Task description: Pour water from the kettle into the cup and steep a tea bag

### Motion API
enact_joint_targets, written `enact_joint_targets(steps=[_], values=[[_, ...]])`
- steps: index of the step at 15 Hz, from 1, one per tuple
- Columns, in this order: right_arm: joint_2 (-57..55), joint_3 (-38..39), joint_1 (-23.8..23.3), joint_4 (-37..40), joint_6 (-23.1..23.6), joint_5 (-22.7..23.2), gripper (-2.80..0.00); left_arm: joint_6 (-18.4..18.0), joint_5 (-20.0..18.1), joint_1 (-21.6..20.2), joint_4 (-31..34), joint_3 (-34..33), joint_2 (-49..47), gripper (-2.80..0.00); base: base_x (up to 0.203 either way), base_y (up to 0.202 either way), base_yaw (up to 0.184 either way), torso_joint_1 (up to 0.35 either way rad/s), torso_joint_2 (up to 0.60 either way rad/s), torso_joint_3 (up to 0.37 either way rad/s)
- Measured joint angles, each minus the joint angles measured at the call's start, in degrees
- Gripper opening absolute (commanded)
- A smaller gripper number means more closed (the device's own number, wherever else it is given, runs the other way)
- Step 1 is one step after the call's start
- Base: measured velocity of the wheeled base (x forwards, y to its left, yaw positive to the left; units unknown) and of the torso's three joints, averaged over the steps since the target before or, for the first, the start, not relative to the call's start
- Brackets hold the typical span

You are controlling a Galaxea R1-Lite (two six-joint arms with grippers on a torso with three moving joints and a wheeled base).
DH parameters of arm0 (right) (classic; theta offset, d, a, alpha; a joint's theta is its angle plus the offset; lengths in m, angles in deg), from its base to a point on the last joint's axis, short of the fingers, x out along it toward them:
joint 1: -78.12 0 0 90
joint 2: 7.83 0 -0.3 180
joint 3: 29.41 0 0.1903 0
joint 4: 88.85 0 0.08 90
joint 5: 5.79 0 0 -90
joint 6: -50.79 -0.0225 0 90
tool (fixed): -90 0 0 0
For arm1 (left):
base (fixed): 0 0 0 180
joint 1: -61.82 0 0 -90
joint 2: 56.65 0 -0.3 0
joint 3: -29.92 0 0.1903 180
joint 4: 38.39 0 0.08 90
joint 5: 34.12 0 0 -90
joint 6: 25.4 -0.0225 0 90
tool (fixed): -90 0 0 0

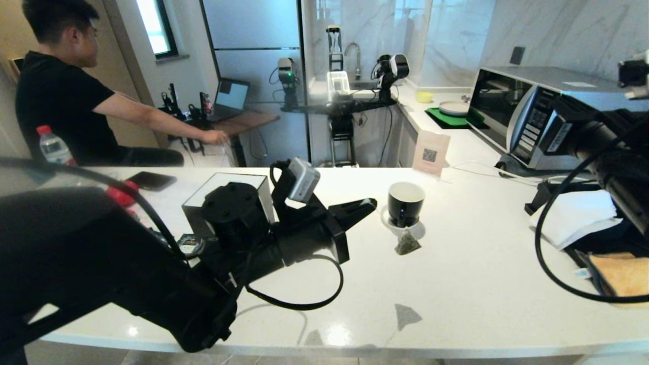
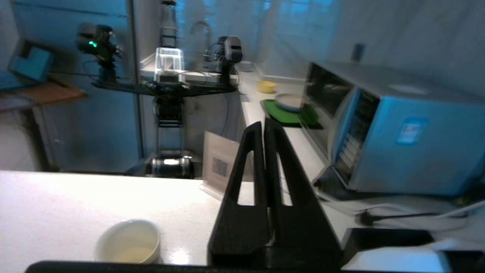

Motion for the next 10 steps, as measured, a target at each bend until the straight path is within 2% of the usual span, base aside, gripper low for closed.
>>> enact_joint_targets(steps=[4,10], values=[[5.8,7.9,-7.1,-0.8,0.1,0.1,-2.8,0.0,0.0,0.2,0.1,-0.1,-0.2,-2.8,0.0,0.0,0.0,0.0,0.0,0.0],[22.2,24.9,-11.6,-0.5,-0.4,0.3,-2.8,0.0,0.0,1.0,0.0,-1.5,-0.1,-2.8,0.0,0.0,0.0,0.0,0.0,0.0]])
